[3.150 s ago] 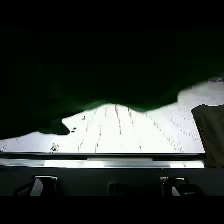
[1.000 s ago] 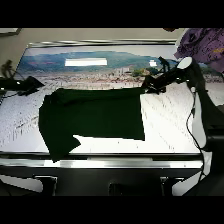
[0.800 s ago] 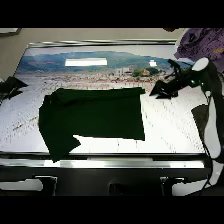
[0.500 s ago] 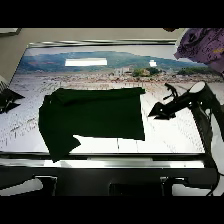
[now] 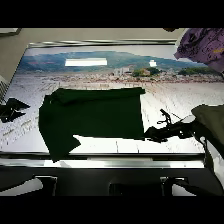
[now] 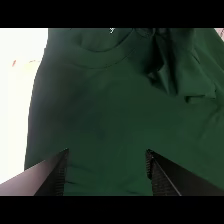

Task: Fold the clothes and pants, and hang the long-sleeved shirts on hangers.

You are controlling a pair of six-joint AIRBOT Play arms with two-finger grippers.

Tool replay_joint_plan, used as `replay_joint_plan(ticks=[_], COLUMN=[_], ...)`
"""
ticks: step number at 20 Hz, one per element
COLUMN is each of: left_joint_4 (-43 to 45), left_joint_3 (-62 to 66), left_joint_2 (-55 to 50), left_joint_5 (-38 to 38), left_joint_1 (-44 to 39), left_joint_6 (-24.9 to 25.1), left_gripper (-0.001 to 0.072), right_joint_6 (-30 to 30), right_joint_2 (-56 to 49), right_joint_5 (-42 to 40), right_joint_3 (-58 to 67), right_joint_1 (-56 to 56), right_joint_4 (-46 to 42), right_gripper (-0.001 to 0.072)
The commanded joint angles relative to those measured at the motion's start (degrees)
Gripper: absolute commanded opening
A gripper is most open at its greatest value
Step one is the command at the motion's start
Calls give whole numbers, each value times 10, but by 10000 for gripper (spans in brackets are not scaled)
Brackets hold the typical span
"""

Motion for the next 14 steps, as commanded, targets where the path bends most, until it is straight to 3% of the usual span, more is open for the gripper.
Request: replay_joint_plan(ticks=[1, 11, 13, 14], left_joint_4=[0, 9, 17, 26], left_joint_3=[-2, -3, -3, -3], left_joint_2=[1, 1, 1, 3], left_joint_5=[-4, -3, -10, -16], left_joint_1=[1, 1, 2, 4], left_joint_6=[0, 0, 0, 0], left_gripper=[533, 537, 537, 537], right_joint_6=[-15, -13, 4, 13], right_joint_2=[6, 1, 1, 1], right_joint_5=[-53, -63, -96, -116], right_joint_3=[-33, -74, -77, -77], right_joint_1=[0, 43, 82, 88], right_joint_4=[38, 103, 102, 103], right_gripper=[474, 470, 304, 184])
